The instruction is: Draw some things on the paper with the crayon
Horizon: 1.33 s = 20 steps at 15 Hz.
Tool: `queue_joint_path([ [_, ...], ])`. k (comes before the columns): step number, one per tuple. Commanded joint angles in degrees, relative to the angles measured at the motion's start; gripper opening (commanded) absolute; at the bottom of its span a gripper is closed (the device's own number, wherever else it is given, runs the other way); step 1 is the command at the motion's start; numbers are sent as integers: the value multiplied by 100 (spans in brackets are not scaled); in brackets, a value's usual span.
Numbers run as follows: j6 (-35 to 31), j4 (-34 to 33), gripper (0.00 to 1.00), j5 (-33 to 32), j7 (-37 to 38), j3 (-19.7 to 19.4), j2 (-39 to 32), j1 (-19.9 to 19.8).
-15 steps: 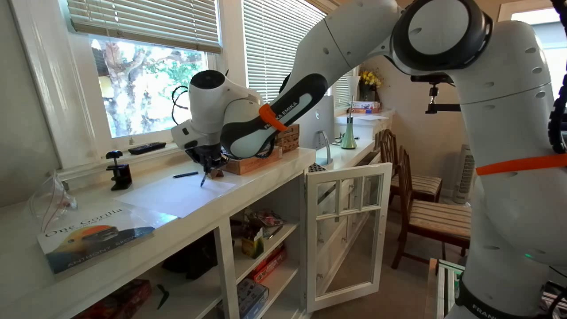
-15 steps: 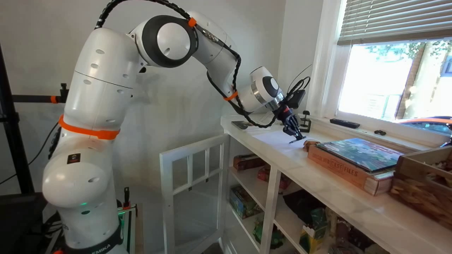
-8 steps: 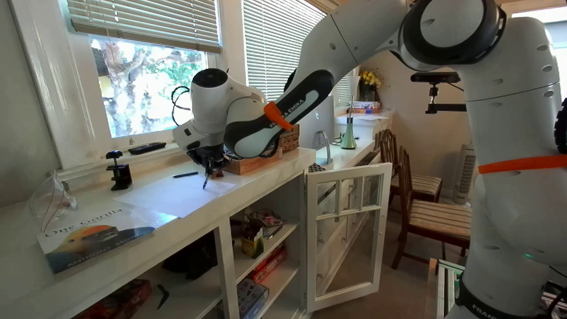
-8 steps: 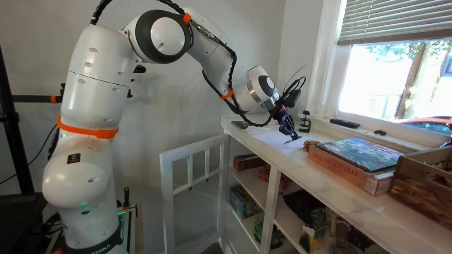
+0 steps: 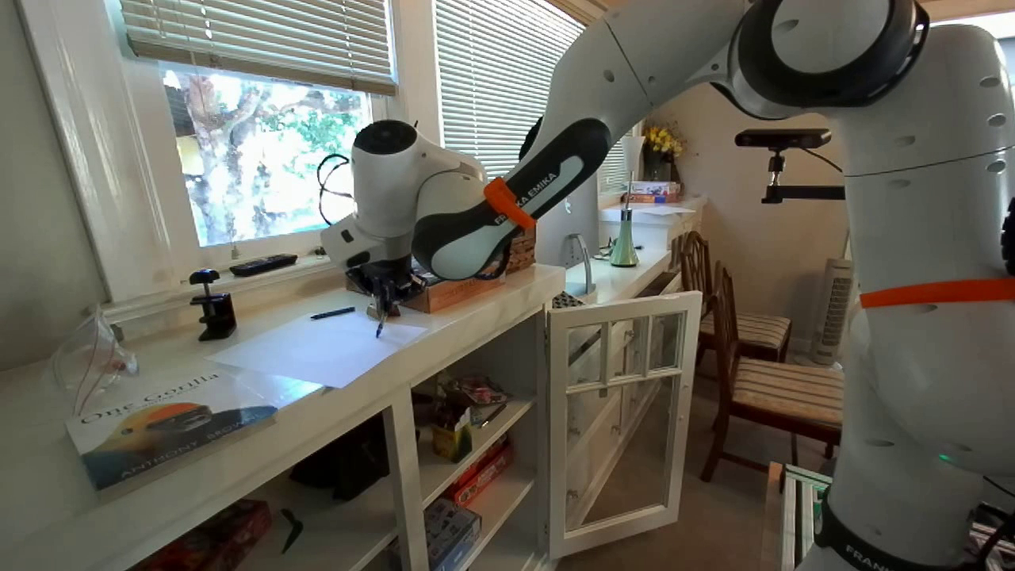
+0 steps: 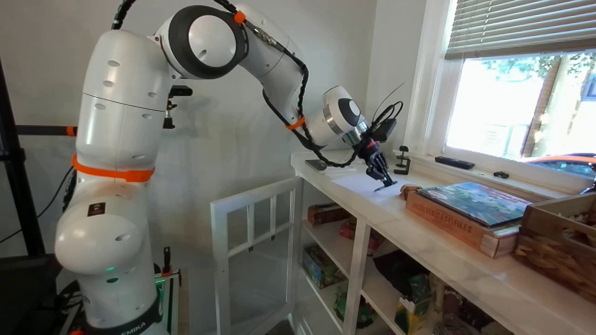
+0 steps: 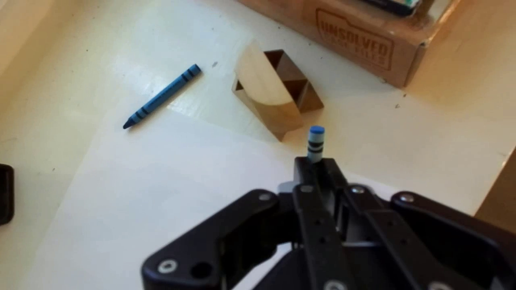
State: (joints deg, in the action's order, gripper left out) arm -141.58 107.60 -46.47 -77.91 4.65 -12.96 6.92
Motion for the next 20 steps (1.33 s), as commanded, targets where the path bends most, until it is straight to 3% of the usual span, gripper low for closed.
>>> queue_joint_path([
  [1,-23,277,3,-245,128,-66,198,-96],
  [20,-113,94,3,-789,602,24,-57,-13],
])
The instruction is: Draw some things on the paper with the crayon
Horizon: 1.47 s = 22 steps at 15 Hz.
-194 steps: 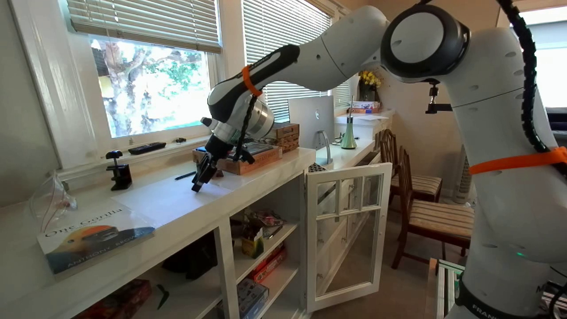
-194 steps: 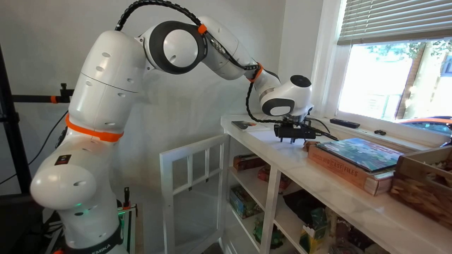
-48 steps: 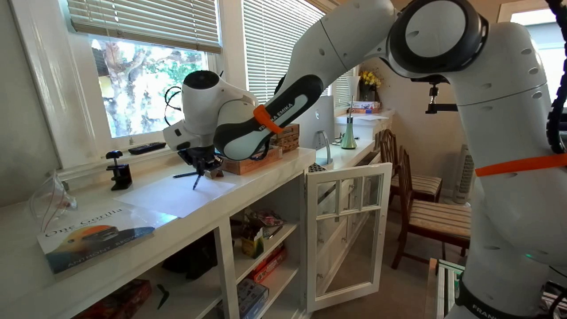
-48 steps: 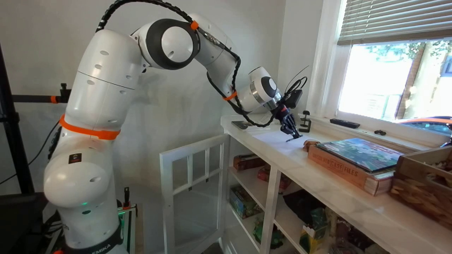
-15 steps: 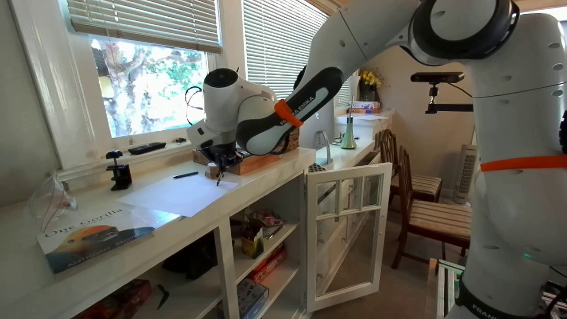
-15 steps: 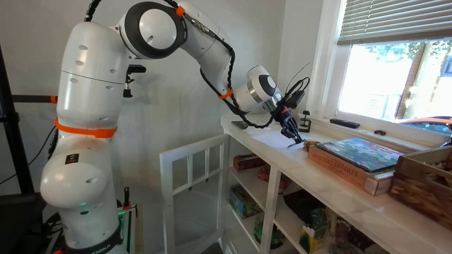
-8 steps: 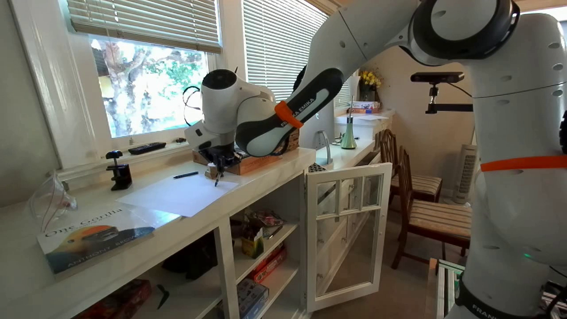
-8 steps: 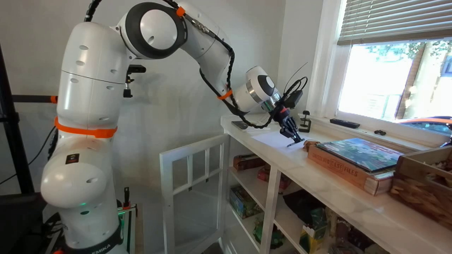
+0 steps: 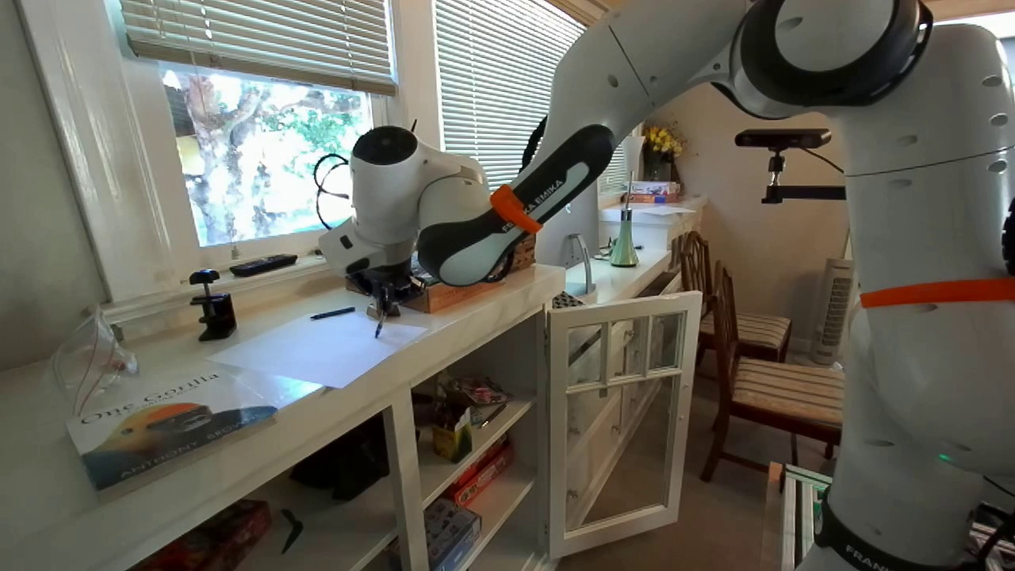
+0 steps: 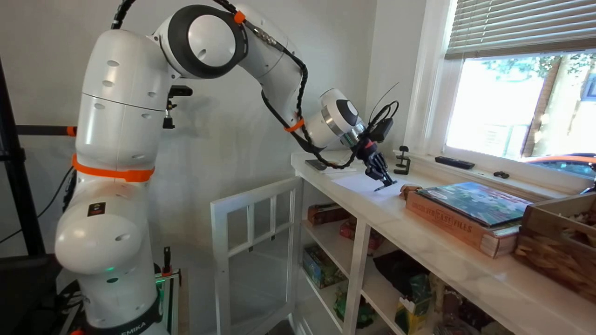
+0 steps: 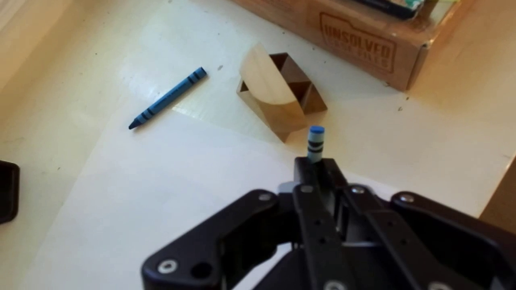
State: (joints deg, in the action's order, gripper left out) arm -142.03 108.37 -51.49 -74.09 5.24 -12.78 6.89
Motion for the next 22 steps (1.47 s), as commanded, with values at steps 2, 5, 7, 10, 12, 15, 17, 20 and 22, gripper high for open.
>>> queue_joint_path([
  [2,-49,26,3,-380,297,-72,-87,-44],
  [5,-26,2,3,-476,348,-131,-131,-91],
  [7,-28,-46,3,-504,386,-133,-180,-90],
  [10,-45,-111,3,-499,396,-82,-227,-52],
  [12,-54,-163,3,-490,393,-39,-247,-15],
  [15,-68,-282,3,-527,401,10,-304,45],
  [17,-71,-368,3,-610,436,15,-352,73],
  [20,-50,-395,3,-756,502,-8,-378,73],
  [22,-31,-378,3,-909,544,-46,-385,58],
])
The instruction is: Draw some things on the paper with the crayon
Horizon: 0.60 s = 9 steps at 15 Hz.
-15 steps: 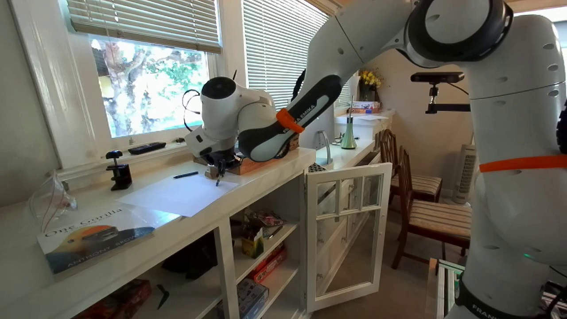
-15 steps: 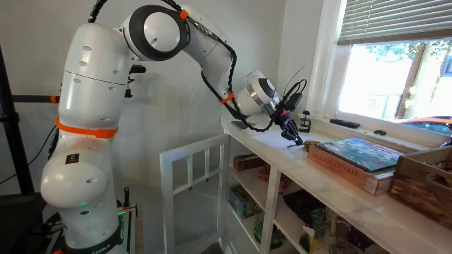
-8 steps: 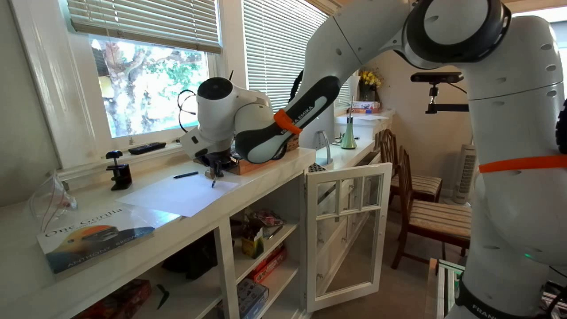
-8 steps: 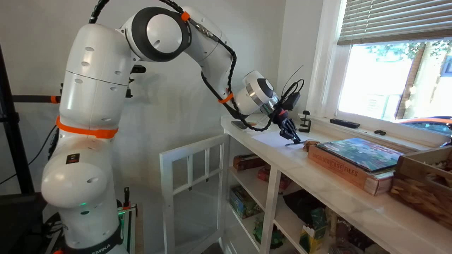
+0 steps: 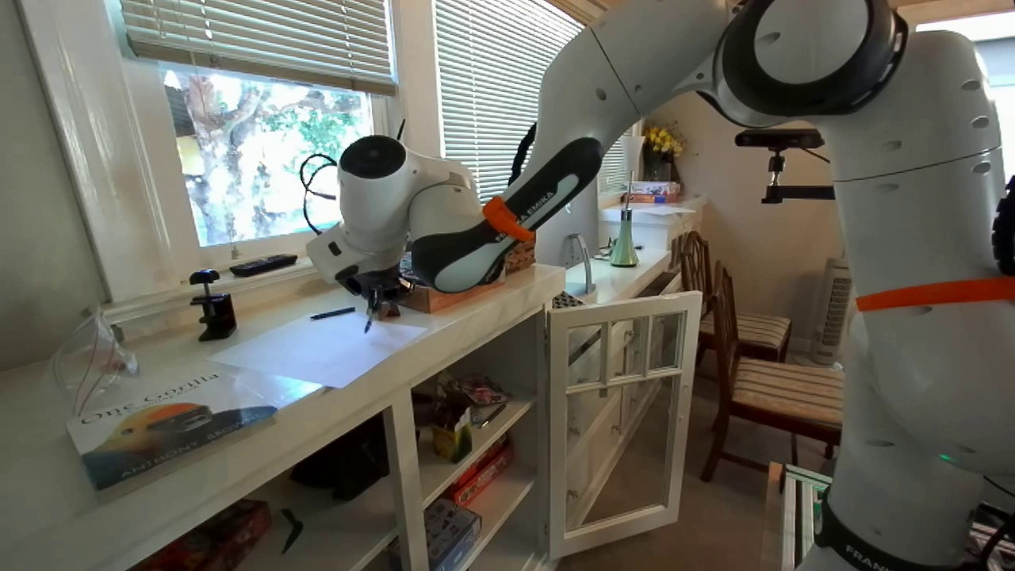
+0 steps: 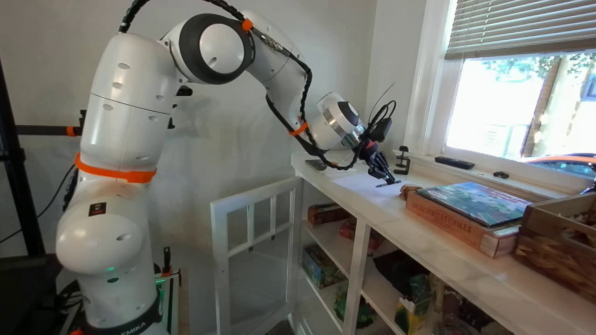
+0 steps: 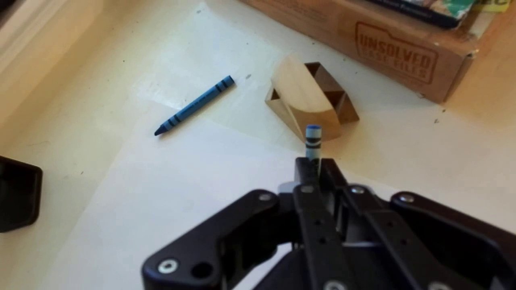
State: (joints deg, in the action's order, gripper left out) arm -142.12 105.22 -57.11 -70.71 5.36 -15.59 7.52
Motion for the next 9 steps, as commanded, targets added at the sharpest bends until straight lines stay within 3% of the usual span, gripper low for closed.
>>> queue_joint_path([
  [1,-21,-53,3,-487,270,-93,-110,-3],
  [9,-114,-103,3,-2241,1448,-131,-91,47],
])
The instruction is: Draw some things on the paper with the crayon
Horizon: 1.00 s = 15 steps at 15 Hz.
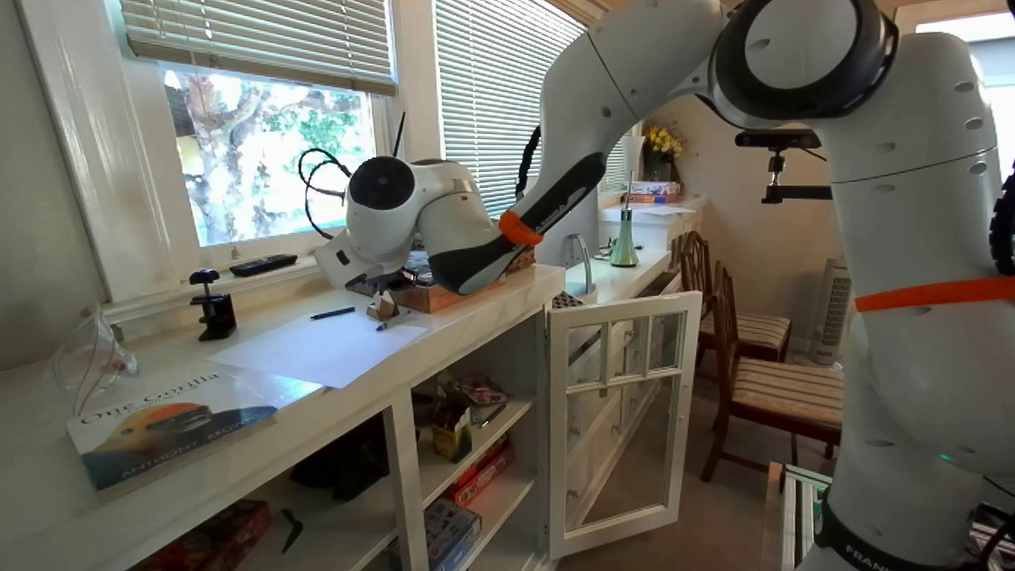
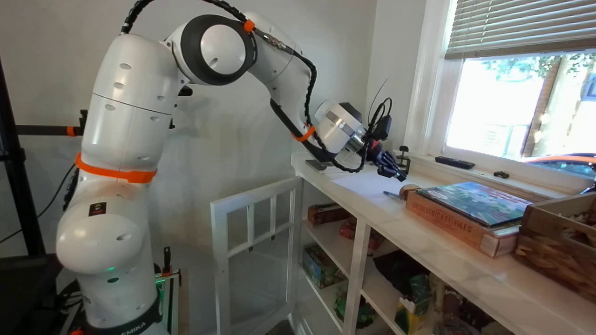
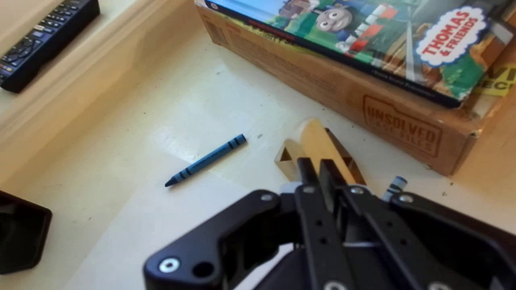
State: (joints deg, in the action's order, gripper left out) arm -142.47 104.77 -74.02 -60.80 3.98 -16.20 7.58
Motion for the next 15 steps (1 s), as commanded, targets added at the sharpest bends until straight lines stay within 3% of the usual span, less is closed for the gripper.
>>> queue_joint_path([
  [1,-70,-49,3,-643,535,38,-14,34],
  [5,11,-55,3,-525,712,123,-28,-12],
  [6,24,-54,35,-390,742,136,-14,-37],
  [8,61,-43,43,-67,784,160,30,-93],
  [10,98,3,58,410,720,193,88,-158],
  [15,-13,113,96,2354,-48,333,179,-466],
])
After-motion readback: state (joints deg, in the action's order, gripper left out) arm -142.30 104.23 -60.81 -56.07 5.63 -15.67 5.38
